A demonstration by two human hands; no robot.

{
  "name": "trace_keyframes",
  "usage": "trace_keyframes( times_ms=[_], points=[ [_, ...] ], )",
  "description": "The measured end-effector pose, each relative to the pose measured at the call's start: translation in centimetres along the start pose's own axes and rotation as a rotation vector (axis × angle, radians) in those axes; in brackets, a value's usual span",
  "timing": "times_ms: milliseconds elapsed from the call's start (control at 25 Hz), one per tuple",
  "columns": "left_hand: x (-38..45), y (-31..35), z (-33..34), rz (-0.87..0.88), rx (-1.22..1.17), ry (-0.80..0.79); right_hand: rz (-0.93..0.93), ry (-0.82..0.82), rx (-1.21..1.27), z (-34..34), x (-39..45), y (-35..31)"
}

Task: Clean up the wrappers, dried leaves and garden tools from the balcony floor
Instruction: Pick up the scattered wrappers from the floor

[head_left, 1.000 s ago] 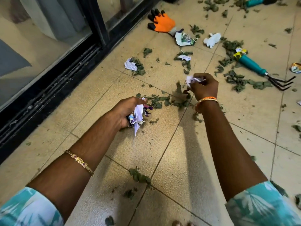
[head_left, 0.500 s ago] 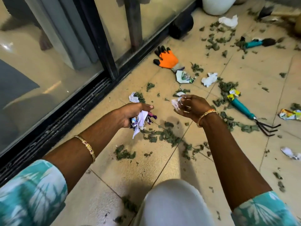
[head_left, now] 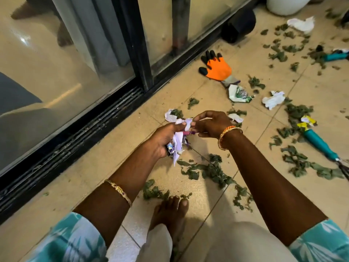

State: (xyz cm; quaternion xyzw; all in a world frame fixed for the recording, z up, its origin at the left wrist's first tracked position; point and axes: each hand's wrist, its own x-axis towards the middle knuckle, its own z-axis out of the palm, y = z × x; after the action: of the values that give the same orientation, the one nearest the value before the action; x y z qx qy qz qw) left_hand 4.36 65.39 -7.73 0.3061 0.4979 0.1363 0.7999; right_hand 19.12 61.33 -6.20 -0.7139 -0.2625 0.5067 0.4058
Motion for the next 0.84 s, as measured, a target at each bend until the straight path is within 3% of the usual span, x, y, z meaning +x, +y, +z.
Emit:
trace_keyframes(
  times_ms=[160,280,400,560,680,840],
  points=[
    [3.0,-1.0,-3.9,0.019,-0.155,0.173,-0.195,0.080,-0.408,1.8,4.2,2.0],
    [4.0,-0.2,-6.1,0.064,-0.223,0.206,-0.336,0.081,-0.649,4.0,6.4,2.3],
    [3.8,0.5,-7.5,0.055,-0.260,0.265,-0.364,0.032,-0.804,6.6,7.9,2.5],
    [4.3,0.4,-8.1,-0.048,-0.227,0.331,-0.357,0.167,-0.943,7.8,9.4,4.2],
    [4.5,0.5,-8.3,-0.056,-0.212,0.299,-0.463,0.197,-0.848,7.7,9.6,4.4],
    [4.5,1.0,-9.0,-0.073,-0.166,0.265,-0.474,0.240,-0.255,7.3,7.7,3.2]
  ],
)
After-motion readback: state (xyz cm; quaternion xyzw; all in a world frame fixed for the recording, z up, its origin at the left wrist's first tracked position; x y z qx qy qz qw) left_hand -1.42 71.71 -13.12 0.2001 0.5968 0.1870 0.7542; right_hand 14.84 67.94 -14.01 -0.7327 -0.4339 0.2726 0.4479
